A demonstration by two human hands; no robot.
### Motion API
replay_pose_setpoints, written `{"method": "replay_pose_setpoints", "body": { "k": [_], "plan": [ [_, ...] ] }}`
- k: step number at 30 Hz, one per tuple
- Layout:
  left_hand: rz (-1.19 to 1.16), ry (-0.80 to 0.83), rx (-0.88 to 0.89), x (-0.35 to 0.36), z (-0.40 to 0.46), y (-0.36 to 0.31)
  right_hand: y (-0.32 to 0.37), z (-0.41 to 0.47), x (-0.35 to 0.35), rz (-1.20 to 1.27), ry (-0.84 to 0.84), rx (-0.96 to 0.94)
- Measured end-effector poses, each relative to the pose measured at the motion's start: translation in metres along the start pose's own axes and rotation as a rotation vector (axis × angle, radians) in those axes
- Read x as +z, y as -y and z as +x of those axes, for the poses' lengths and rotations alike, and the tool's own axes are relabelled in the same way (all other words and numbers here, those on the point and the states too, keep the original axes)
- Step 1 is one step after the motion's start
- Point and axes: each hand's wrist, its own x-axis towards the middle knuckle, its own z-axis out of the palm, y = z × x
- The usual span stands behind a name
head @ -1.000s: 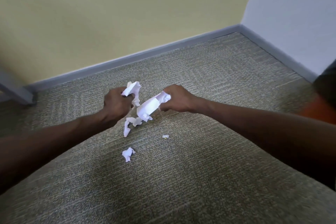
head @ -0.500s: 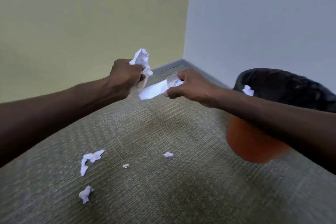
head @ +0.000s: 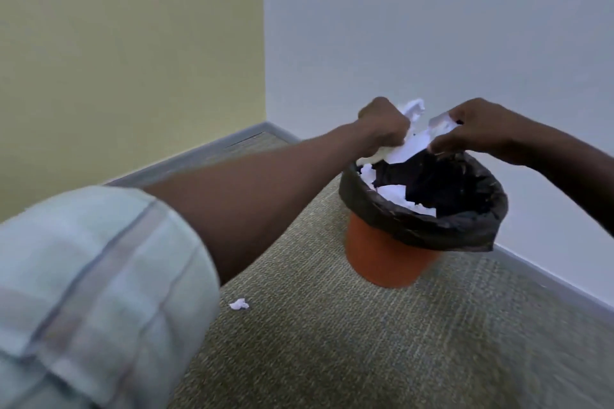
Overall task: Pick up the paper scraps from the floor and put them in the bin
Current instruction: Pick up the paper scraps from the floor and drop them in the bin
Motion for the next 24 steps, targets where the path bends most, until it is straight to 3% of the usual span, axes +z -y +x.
{"method": "replay_pose_setpoints", "body": {
  "k": [3,5,10,13,16,19,24],
  "plan": [
    [0.092,0.268,-0.063,0.016,-0.001,-0.014,-0.027,0.009,0.003,-0.078,0.052,0.096],
    [0.107,0.347,-0.083,0.019,-0.002,-0.017,-0.037,0.016,0.009,-0.116,0.055,0.169],
    [-0.037,0.168,-0.043,0.006,0.007,0.006,-0.034,0.030,0.020,-0.249,-0.091,0.070],
    [-0.182,0.138,-0.026,-0.027,0.000,0.026,-0.020,0.040,0.029,-0.231,-0.185,-0.035],
    [-0.159,0.104,0.002,-0.071,-0.017,0.051,0.005,0.051,0.047,-0.218,-0.239,-0.189],
    [-0.079,0.093,-0.006,-0.114,-0.036,0.085,0.041,0.062,0.076,-0.202,-0.168,-0.301],
    [0.006,0.017,-0.102,-0.162,-0.068,0.163,0.099,0.076,0.148,-0.214,0.088,-0.485]
  ]
}}
